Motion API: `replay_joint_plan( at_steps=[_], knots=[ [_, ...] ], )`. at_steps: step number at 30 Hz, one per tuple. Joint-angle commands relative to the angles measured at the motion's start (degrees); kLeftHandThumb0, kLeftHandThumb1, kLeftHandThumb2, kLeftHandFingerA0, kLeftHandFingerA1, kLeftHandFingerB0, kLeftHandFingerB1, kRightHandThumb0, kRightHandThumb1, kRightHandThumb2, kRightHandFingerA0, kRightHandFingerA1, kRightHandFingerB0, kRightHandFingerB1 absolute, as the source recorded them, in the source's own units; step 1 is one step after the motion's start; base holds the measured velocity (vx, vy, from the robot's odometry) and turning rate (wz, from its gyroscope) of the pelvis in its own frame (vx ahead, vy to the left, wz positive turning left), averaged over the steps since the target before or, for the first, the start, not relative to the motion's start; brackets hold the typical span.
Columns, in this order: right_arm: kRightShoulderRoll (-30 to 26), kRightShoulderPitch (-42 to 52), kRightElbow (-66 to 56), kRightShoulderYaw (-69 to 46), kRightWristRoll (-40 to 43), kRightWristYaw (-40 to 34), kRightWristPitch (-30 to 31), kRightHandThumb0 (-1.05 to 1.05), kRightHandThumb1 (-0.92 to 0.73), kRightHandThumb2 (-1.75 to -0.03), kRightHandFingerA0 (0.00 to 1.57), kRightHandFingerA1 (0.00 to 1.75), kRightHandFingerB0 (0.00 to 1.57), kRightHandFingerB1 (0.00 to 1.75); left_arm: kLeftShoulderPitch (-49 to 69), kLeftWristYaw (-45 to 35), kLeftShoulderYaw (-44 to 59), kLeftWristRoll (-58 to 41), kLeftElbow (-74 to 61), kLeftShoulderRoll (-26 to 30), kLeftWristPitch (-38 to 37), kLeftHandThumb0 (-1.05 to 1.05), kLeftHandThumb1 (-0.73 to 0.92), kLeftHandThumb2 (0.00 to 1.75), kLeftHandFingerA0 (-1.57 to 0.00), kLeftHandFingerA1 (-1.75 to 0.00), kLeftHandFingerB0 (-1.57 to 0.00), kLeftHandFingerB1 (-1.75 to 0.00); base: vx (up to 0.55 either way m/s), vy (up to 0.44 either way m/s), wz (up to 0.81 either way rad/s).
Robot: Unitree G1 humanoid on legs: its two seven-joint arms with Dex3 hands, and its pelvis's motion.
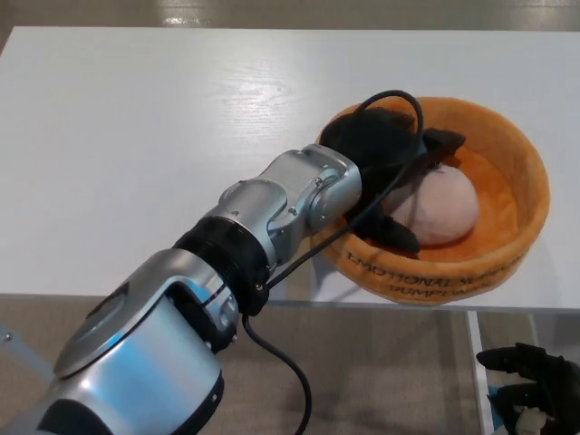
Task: Use the left hand to pick up the pink round toy on the left and place it inside the orange plate on the desk.
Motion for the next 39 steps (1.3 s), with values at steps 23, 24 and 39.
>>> replay_joint_plan(
  at_steps=[23, 24, 39],
  knots=[
    [-0.7, 0.3, 0.2, -0.2, 0.1, 0.0, -0.6, -0.08, -0.64, -0.58, 0.61, 0.55, 0.67, 0.51, 1.9, -13.7, 18.4, -10.8, -41.6, 15.1, -0.5, -0.96, 0.54, 0.99, 0.00, 0.00, 0.00, -0.02, 0.00, 0.000, 0.00],
    [-0.7, 0.4, 0.2, -0.2, 0.0, 0.0, -0.6, -0.09, -0.65, -0.58, 0.59, 0.54, 0.67, 0.50, 3.0, -15.2, 20.3, -12.9, -44.9, 16.8, -0.7, -0.92, 0.51, 0.95, 0.00, -0.01, 0.00, -0.03, 0.00, 0.000, 0.00],
    [-1.3, 0.1, 0.4, -0.3, 0.2, 0.7, -0.6, -0.08, -0.64, -0.58, 0.60, 0.55, 0.67, 0.51, 32.0, -37.2, 48.0, -59.1, -76.1, 30.6, 4.3, -0.24, 0.73, 0.61, -0.54, -0.43, -0.44, -0.36, 0.00, 0.000, 0.00]
  ],
)
